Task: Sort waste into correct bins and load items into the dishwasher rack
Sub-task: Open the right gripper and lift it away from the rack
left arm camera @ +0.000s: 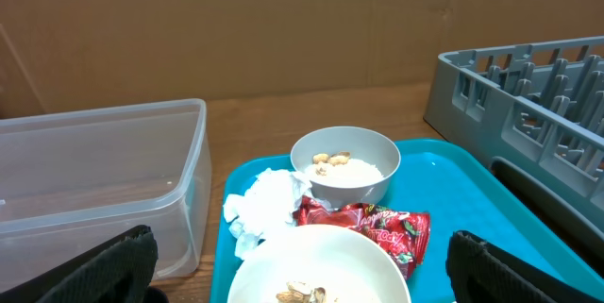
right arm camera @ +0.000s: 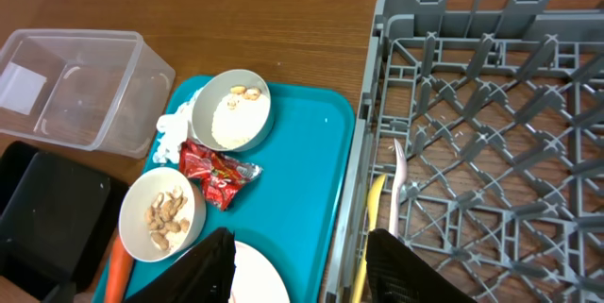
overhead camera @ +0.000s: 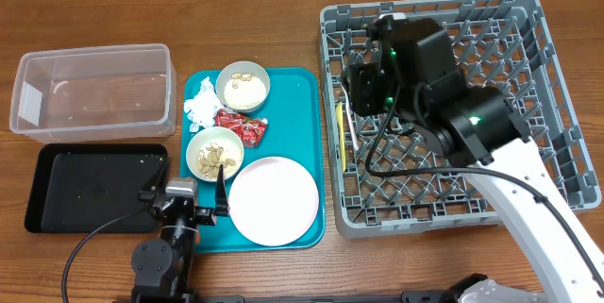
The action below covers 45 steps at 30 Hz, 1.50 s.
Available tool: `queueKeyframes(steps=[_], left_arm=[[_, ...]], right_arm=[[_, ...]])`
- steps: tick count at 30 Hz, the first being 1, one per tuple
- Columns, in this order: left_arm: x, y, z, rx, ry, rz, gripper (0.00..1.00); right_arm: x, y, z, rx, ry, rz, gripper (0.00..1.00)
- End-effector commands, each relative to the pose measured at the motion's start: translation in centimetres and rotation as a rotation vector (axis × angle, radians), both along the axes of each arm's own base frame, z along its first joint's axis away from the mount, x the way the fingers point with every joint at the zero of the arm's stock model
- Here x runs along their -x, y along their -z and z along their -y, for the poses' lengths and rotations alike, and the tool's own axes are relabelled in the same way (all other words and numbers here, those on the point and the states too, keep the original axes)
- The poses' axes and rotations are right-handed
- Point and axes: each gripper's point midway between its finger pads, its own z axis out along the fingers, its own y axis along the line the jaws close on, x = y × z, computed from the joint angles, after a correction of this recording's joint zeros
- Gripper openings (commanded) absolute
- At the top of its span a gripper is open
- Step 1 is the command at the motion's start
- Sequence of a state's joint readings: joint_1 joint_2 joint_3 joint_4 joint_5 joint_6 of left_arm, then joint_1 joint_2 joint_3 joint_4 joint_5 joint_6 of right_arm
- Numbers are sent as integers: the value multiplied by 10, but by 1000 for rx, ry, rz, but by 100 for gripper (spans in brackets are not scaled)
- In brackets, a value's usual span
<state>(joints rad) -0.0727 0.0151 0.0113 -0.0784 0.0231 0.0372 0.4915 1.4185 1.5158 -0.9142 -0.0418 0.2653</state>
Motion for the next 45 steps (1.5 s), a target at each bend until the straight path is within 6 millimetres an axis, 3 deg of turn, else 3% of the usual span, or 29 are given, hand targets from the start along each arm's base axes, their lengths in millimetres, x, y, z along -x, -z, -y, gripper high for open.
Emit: queueKeyframes(steps=[1, 4, 9, 12, 18, 26, 33, 45], left_arm=[[0, 0, 1, -19, 8, 8, 100], [0, 0, 1, -19, 8, 8, 100], [0, 0, 1, -19, 8, 8, 100], [0, 0, 1, -19, 8, 8, 100], [0, 0, 1, -19, 8, 8, 100], [0, 0, 1, -19, 8, 8, 100], [0, 0, 1, -19, 8, 8, 100], [0, 0, 1, -19, 8, 8, 100]], right_arm=[[-1, -3, 2, 3, 17, 7, 49], [1, -5, -1, -6, 4, 7, 50], [15, 9, -35, 3, -133, -26, 51], [16, 11, -42, 14, -143, -20, 51], [10, 7, -20, 45, -18, -8, 51], [32, -43, 13, -38, 47, 84, 54], [54, -71, 40, -71, 85, 146, 56], [55, -76, 47, -64, 108, 170, 56]])
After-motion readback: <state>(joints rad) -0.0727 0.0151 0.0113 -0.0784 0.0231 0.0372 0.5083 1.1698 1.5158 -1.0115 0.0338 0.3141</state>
